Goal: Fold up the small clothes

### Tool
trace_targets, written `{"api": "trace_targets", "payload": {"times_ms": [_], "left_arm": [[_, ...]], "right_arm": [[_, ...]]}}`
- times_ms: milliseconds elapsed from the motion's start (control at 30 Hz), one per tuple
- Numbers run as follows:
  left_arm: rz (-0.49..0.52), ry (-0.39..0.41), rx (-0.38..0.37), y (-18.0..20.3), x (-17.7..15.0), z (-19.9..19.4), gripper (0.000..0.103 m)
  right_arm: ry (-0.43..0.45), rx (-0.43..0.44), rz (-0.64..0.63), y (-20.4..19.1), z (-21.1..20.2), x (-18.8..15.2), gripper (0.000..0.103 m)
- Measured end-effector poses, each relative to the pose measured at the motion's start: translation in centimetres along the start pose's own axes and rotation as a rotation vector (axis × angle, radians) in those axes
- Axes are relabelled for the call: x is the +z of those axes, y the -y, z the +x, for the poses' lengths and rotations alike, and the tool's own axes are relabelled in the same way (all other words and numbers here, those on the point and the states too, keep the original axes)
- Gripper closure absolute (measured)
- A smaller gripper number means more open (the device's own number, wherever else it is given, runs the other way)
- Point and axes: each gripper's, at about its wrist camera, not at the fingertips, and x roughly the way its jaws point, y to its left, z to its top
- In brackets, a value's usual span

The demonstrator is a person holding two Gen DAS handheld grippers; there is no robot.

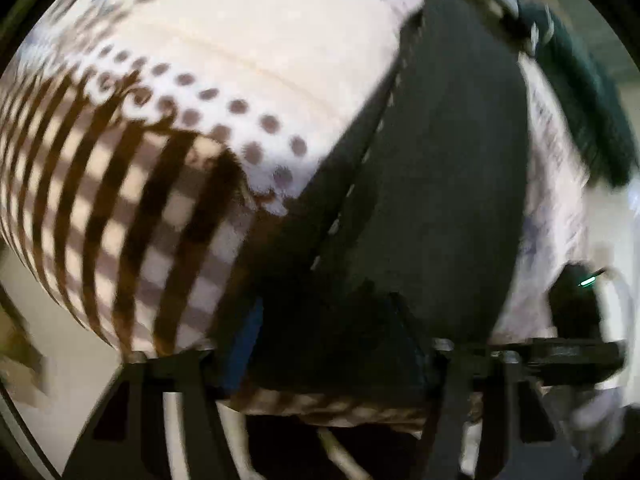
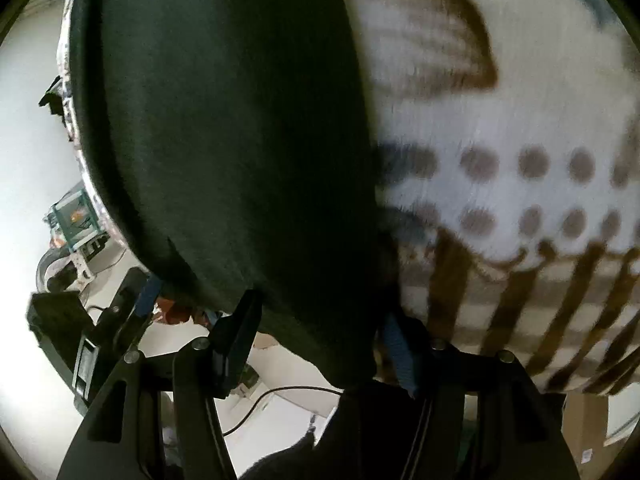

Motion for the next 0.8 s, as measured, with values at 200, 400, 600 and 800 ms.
{"api": "trace_targets", "payload": {"times_ms": [200, 400, 600, 800], "left_arm": [[0.024, 0.038, -0.016, -0.7, -0.3, -2.6, 0.098], [-0.009, -0.054, -0.077, -3.3, 1.0, -0.9, 0.098], [0.039, -0.031, -0.11, -1.0, 4.2, -4.9, 0.052], [0.173, 0.08, -0.13, 5.3, 11.9, -3.2, 0.039]], "right_arm": [[0.06, -0.021, 0.029, -1.4, 0.7, -3.9, 0.094], [-0.013, -0.135, 0.024, -3.3, 4.7, -5.8, 0.096], [-0.004, -0.06, 0.074, -3.8, 2.4, -5.3, 0.054], [0.182, -0.019, 0.117, -4.9, -1.9, -2.4, 0.044]]}}
